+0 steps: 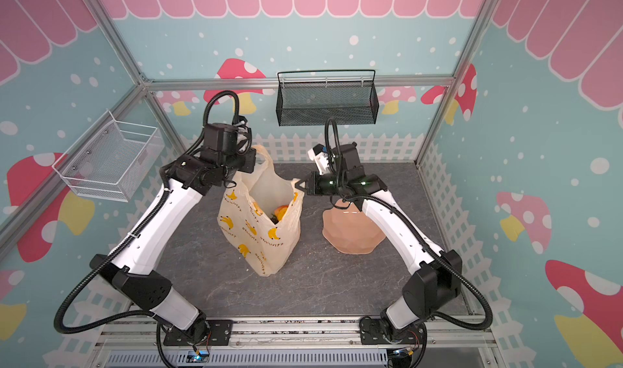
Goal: Place the fruits into the plastic bag
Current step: Pick up the plastic bag from the center of the table, then place the plastic bag at the center of the table.
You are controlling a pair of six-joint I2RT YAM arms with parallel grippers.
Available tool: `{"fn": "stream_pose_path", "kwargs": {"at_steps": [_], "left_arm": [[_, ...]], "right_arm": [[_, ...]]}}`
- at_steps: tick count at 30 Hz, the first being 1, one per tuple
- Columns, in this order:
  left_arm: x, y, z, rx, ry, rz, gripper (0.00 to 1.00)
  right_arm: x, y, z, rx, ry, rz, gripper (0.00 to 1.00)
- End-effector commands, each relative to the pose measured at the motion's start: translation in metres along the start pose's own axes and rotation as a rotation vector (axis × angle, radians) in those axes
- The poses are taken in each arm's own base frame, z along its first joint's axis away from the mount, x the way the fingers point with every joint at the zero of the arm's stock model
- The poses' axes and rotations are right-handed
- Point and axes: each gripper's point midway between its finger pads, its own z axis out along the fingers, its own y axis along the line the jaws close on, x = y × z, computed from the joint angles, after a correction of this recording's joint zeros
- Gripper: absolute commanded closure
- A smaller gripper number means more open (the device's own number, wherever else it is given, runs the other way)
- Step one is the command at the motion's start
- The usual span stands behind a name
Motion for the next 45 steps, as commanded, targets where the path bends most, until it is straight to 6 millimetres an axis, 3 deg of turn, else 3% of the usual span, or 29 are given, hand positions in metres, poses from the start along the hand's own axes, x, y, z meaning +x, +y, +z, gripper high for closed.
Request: {"fn": "stream_pose_path", "kwargs": {"at_steps": [1,3,7,12,16,22,26,33,38,45], "left_arm": [[-0.013,0.022,-0.029,0.022,-0.043,-0.100,1.00],[-0.020,0.033,-0.038,0.014,-0.067,-0.126,1.00],[-0.034,0.034,-0.044,0.038,-0.089,-0.141,1.00],[-0.051,0.026,-0.042,0.081,-0.105,-0.140,1.00],[-0.050,0.021,-0.037,0.107,-0.091,-0.139,1.00],[-0.004,0.017,-0.028,0.112,0.013,-0.154,1.00],[0.022,0.021,-0.037,0.102,0.038,-0.196,1.00],[0.066,0.026,-0.061,0.099,0.077,-0.288,1.00],[0.072,0.032,-0.084,0.100,0.036,-0.354,1.00],[0.092,0.043,-0.094,0.050,0.034,-0.408,1.00]], "right_arm": [[-0.026,0.025,0.000,-0.044,-0.021,-0.091,1.00],[-0.043,0.038,0.000,-0.068,-0.046,-0.128,1.00],[-0.068,0.051,0.000,-0.083,-0.069,-0.164,1.00],[-0.072,0.060,-0.001,-0.105,-0.064,-0.172,1.00],[-0.067,0.056,-0.004,-0.079,-0.052,-0.179,1.00],[-0.057,0.041,-0.013,0.018,-0.045,-0.208,1.00],[-0.051,0.017,-0.020,0.148,-0.036,-0.220,1.00],[-0.044,0.006,-0.033,0.240,-0.021,-0.250,1.00],[-0.047,0.013,-0.049,0.269,-0.063,-0.278,1.00],[-0.044,0.017,-0.058,0.273,-0.077,-0.276,1.00]]}}
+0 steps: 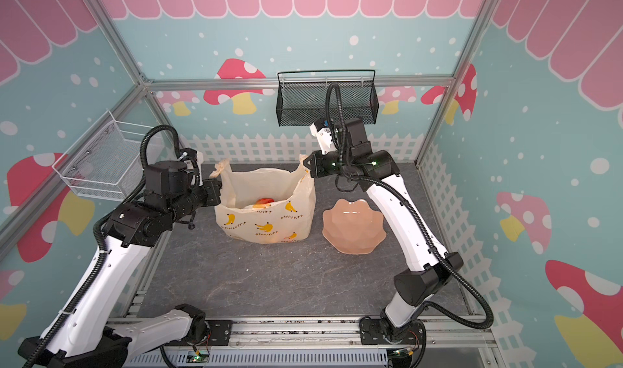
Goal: Place the fruits into the plastic bag
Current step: Place the plastic bag at the center of the table.
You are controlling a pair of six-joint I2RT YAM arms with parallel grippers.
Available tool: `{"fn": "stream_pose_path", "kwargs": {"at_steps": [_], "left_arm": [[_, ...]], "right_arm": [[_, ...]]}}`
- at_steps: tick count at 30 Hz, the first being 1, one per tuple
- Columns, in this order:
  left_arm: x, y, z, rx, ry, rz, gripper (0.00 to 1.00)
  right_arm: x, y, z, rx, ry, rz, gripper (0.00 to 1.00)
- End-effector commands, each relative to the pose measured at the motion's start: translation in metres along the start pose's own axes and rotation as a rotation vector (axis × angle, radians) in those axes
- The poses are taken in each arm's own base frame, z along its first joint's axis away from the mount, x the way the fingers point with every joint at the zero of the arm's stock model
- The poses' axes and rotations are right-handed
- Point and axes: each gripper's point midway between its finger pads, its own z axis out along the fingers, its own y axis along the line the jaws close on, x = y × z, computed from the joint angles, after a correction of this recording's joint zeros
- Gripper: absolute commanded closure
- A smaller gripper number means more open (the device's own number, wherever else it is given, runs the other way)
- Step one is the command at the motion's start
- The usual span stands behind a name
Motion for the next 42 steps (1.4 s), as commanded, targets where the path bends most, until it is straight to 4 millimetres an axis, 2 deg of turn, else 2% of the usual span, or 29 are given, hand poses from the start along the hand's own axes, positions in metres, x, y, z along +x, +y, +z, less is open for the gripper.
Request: {"fn": "stream_pose_path", "kwargs": {"at_steps": [1,3,7,9,11,15,16,18,21,23,27,30,31,36,39,42], "left_arm": [[0.002,0.013,-0.008,-0.050,-0.036,-0.063,1.00],[0.005,0.020,-0.011,-0.073,-0.044,-0.060,1.00],[0.026,0.022,0.000,-0.073,0.014,-0.071,0.98],[0.032,0.025,0.001,-0.077,0.015,-0.088,0.96],[0.028,0.024,-0.004,-0.063,-0.017,-0.107,0.94],[0.015,0.016,-0.018,-0.010,-0.068,-0.135,0.85],[0.013,0.011,-0.019,0.014,-0.067,-0.141,0.81],[0.007,0.002,-0.022,0.059,-0.065,-0.157,0.67],[-0.006,-0.005,-0.035,0.095,-0.105,-0.182,0.48],[-0.015,-0.003,-0.048,0.096,-0.148,-0.191,0.36],[-0.027,0.002,-0.071,0.089,-0.220,-0.197,0.21],[-0.027,0.006,-0.076,0.073,-0.224,-0.187,0.16],[-0.026,0.009,-0.076,0.056,-0.224,-0.184,0.14],[-0.020,0.026,-0.073,-0.037,-0.201,-0.179,0.06],[-0.012,0.043,-0.063,-0.109,-0.154,-0.199,0.00],[-0.006,0.060,-0.055,-0.160,-0.133,-0.225,0.00]], "right_arm": [[0.002,0.003,-0.011,-0.005,-0.022,-0.014,1.00],[0.014,0.004,-0.002,-0.047,-0.012,0.008,1.00],[0.060,-0.002,0.030,-0.120,0.069,0.078,1.00],[0.078,-0.005,0.037,-0.138,0.076,0.109,1.00],[0.085,-0.006,0.036,-0.143,0.080,0.117,1.00],[0.077,0.000,0.027,-0.148,0.062,0.089,0.93],[0.075,0.002,0.025,-0.151,0.060,0.085,0.91],[0.070,0.005,0.022,-0.162,0.058,0.083,0.82],[0.059,0.012,0.015,-0.180,0.035,0.076,0.64],[0.049,0.017,0.006,-0.178,0.010,0.062,0.46],[0.029,0.021,-0.014,-0.148,-0.045,0.021,0.16],[0.018,0.018,-0.031,-0.093,-0.080,-0.007,0.03],[0.014,0.016,-0.037,-0.067,-0.095,-0.015,0.00],[0.000,-0.003,-0.068,0.074,-0.146,-0.045,0.03],[0.001,-0.024,-0.080,0.161,-0.144,-0.032,0.03],[0.004,-0.045,-0.089,0.225,-0.143,-0.012,0.03]]}}
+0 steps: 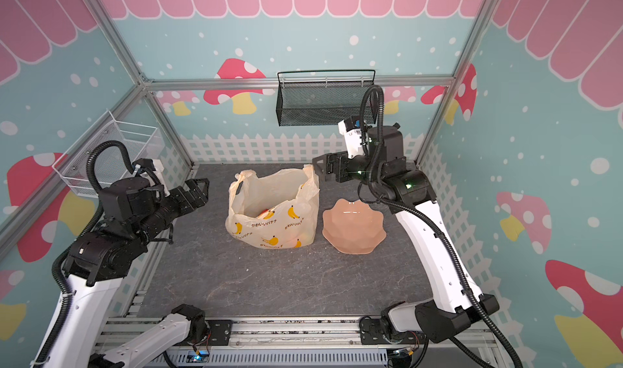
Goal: Place the fruits into the plastic bag
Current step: Place the plastic bag at the center of the table, then reset both arms
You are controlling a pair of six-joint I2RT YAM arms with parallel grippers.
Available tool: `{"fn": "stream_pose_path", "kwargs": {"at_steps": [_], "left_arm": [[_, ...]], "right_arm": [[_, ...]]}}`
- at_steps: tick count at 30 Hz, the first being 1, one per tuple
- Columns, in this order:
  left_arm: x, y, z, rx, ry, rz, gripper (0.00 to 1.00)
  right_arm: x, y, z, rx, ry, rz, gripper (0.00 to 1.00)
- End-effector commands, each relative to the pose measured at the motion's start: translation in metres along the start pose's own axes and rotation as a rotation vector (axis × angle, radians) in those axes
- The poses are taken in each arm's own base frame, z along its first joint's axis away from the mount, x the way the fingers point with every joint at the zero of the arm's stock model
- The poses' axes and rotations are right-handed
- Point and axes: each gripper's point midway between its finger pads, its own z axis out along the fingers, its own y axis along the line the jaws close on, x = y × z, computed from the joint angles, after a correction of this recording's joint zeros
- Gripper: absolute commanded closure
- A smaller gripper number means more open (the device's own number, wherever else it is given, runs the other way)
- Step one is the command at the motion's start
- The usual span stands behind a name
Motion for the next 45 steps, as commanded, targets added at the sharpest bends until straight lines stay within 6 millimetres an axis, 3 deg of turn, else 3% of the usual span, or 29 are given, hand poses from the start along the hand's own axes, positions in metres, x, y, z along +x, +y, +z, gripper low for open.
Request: {"fn": "stream_pose_path", "kwargs": {"at_steps": [1,5,7,10,15,18,20,25,27,33,37,40,45], "left_arm": [[0.009,0.025,0.006,-0.089,0.040,-0.020,0.00],[0.019,0.041,0.028,-0.137,0.074,0.003,0.00],[0.029,0.052,0.045,-0.177,0.104,0.027,0.00],[0.045,0.075,0.077,-0.251,0.122,0.057,0.00],[0.096,0.127,0.138,-0.336,0.095,0.082,0.00],[0.113,0.143,0.150,-0.349,0.035,0.131,0.00],[0.119,0.145,0.153,-0.312,-0.040,0.171,0.00],[0.138,0.142,0.154,-0.184,-0.276,0.298,0.00],[0.146,0.149,0.159,-0.199,-0.292,0.328,0.00],[0.150,0.119,0.193,-0.015,-0.272,0.349,0.00],[0.165,0.121,0.209,0.023,-0.297,0.357,0.00],[0.168,0.122,0.216,0.027,-0.231,0.351,0.01],[0.165,0.125,0.228,0.003,-0.171,0.341,0.01]], "right_arm": [[0.012,-0.029,-0.007,0.111,0.045,-0.006,0.03],[0.029,-0.073,-0.006,0.237,0.079,0.019,0.03],[0.048,-0.109,-0.003,0.343,0.104,0.043,0.03],[0.083,-0.171,-0.003,0.485,0.120,0.112,0.03],[0.158,-0.269,-0.005,0.617,0.090,0.308,0.03],[0.183,-0.302,-0.011,0.732,0.077,0.269,0.03],[0.189,-0.305,-0.012,0.750,-0.001,0.166,0.03],[0.201,-0.283,-0.032,0.758,-0.261,-0.136,0.03],[0.213,-0.281,-0.039,0.787,-0.291,-0.164,0.03],[0.247,-0.273,-0.033,0.761,-0.350,-0.201,0.03],[0.240,-0.258,-0.027,0.701,-0.433,-0.260,0.03],[0.245,-0.256,-0.015,0.672,-0.435,-0.282,0.03],[0.251,-0.276,0.002,0.726,-0.367,-0.239,0.03]]}}
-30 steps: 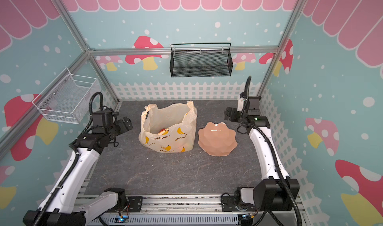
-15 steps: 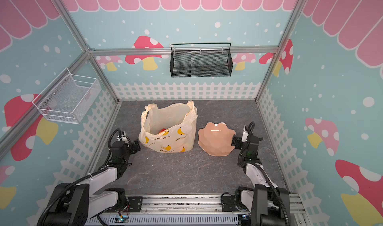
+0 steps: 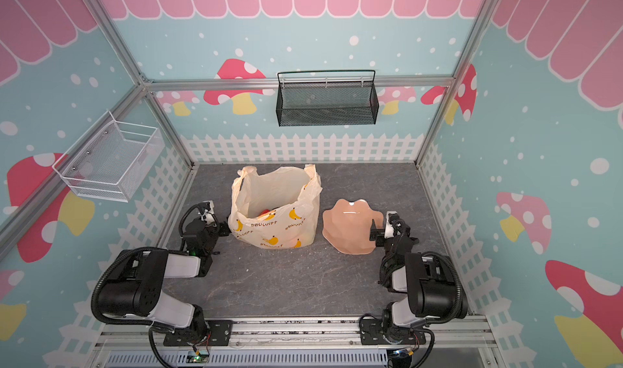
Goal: Place the fruits into the plastic bag
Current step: Reset both arms
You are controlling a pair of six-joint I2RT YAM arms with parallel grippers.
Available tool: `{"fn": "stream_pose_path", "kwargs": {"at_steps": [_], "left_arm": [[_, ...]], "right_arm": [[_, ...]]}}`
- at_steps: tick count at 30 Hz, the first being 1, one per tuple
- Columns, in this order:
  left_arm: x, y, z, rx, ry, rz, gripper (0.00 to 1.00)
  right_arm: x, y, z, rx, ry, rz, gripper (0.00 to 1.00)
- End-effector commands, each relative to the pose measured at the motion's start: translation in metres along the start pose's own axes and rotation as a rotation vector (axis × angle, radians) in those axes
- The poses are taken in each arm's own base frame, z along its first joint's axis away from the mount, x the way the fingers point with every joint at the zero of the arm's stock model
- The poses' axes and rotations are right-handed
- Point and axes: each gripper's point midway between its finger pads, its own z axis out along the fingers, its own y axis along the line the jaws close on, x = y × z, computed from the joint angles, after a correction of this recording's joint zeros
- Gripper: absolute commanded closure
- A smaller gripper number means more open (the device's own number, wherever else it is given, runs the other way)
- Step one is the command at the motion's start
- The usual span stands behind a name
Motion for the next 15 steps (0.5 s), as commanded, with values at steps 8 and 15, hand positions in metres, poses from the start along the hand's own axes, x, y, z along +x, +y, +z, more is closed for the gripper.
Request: {"fn": "stream_pose_path", "kwargs": {"at_steps": [8,15], "left_arm": [[-0.0082,0.0046,0.0092,-0.016,0.018,-0.011,0.00],[-0.0084,0.0045,0.0090,-0.018,0.013,-0.011,0.01]], "right_arm": [[-0.0328,-0.0011,0.0116,0.050,-0.098,-0.053,0.03],[-0.0312,-0.0009,0.0119,0.050,-0.088,-0.054,0.03]]}}
